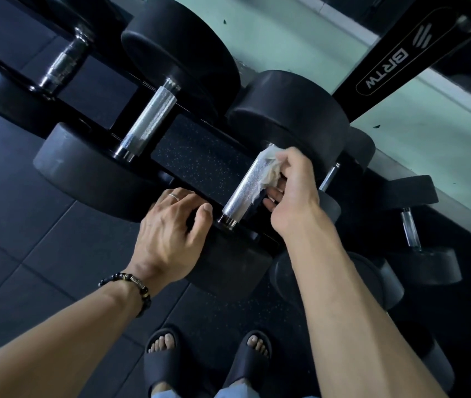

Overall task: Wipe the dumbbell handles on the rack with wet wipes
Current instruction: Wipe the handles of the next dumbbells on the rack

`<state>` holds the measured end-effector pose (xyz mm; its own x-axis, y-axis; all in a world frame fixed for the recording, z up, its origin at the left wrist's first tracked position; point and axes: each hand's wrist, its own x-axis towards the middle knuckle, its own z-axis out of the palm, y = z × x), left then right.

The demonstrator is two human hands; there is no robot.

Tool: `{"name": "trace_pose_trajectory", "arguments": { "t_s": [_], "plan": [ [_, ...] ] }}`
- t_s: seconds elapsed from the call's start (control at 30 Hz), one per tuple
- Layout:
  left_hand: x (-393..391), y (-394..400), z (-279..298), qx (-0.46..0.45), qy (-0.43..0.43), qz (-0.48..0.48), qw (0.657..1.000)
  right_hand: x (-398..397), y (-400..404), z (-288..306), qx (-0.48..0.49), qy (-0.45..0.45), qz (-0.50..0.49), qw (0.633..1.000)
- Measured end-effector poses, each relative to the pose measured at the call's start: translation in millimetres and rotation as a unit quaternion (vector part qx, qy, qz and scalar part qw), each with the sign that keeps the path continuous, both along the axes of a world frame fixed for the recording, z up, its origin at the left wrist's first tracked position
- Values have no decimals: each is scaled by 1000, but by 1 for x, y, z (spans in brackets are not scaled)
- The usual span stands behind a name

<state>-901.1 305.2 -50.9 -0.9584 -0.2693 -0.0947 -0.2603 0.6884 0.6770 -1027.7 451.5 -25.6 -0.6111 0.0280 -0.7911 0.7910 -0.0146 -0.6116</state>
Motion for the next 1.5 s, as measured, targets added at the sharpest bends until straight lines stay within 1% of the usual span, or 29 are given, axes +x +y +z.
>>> {"name": "trace_pose_trajectory", "arguments": {
  "t_s": [0.07, 0.13, 0.2, 0.27, 0.3, 0.4, 0.47, 0.5, 0.53, 0.6, 0.63, 0.67, 0.7, 0.73, 0.77, 0.8, 0.93, 0.97, 1.07, 1.13, 1.17, 1.27, 1.3, 1.33, 1.4, 1.47, 1.5],
  "plan": [
    [0, -1, -1, -2, 0, -1, 1000, -5, -5, 0, -1, 9, -34, 999],
    [0, -1, -1, -1, 6, 1, 1000, -8, -11, -10, 47, 56, -65, 995],
    [0, 0, -1, 1, 11, 3, 1000, -10, -17, -25, 113, 98, -65, 987],
    [0, -1, -2, 4, 13, 4, 1000, -8, -21, -33, 139, 127, -65, 980],
    [1, -1, -3, 7, 15, 5, 1000, -4, -20, -37, 149, 131, -52, 979],
    [1, 0, -3, 18, 18, 8, 1000, 24, -5, -40, 151, 117, 40, 981],
    [1, 0, -2, 20, 17, 13, 1000, 36, 2, -40, 131, 139, 90, 977],
    [1, 0, -2, 20, 15, 14, 1000, 31, 1, -42, 135, 162, 84, 974],
    [1, 0, -3, 19, 14, 13, 1000, 21, -1, -43, 146, 178, 50, 972],
    [1, 0, -4, 13, 14, 10, 1000, 0, -10, -42, 166, 167, -14, 972],
    [2, 0, -4, 14, 13, 5, 1000, -2, -11, -43, 170, 159, -9, 973],
    [1, 0, -3, 14, 14, 5, 1000, 2, -10, -44, 171, 152, 33, 973],
    [0, 0, -3, 14, 12, 5, 1000, 11, -5, -45, 175, 143, 97, 969],
    [0, 0, -2, 14, 9, 7, 1000, 23, 0, -43, 179, 132, 169, 960],
    [0, 0, -2, 14, 8, 8, 1000, 34, 6, -40, 186, 128, 218, 949],
    [0, 1, -1, 15, 9, 9, 1000, 38, 10, -39, 194, 133, 234, 943],
    [0, 2, -1, 12, 6, 11, 1000, 31, 6, -37, 205, 218, 164, 940],
    [0, 2, -1, 10, 4, 11, 1000, 33, 4, -36, 205, 231, 161, 937],
    [0, 2, 1, 9, 1, 12, 1000, 48, 10, -37, 214, 245, 222, 919],
    [0, 2, 2, 11, -2, 16, 1000, 51, 14, -30, 196, 234, 235, 923],
    [0, 2, 2, 13, -3, 17, 1000, 50, 15, -28, 166, 223, 219, 935],
    [-1, 3, 2, 10, -4, 18, 1000, 43, 12, -25, 72, 145, 103, 981],
    [0, 3, 2, 9, -4, 18, 1000, 40, 12, -28, 62, 134, 66, 987],
    [0, 3, 2, 10, -3, 18, 1000, 38, 10, -32, 69, 137, 52, 987],
    [0, 3, 2, 14, -7, 21, 1000, 35, 7, -39, 92, 139, 37, 985],
    [-1, 3, 1, 16, -10, 23, 1000, 40, 4, -41, 85, 110, 11, 990],
    [-1, 3, 1, 16, -10, 23, 1000, 45, 5, -42, 82, 101, 15, 991]
  ]
}}
